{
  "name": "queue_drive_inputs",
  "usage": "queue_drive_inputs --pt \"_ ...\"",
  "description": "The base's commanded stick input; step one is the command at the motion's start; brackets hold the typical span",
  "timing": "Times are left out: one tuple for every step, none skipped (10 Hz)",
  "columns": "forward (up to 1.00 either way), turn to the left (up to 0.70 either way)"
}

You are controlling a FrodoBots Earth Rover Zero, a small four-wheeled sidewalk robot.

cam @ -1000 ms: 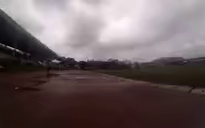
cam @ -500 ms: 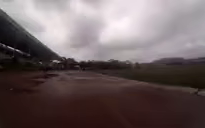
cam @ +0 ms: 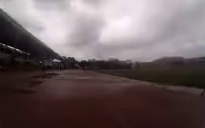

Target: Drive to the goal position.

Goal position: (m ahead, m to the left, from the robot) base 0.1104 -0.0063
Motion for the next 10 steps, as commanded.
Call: queue_drive_inputs --pt "0.50 0.00" --pt "0.50 0.00" --pt "0.50 0.00" --pt "0.50 0.00" --pt "0.50 0.00" --pt "0.50 0.00" --pt "0.50 0.00" --pt "0.50 0.00" --pt "0.50 0.00" --pt "0.50 0.00"
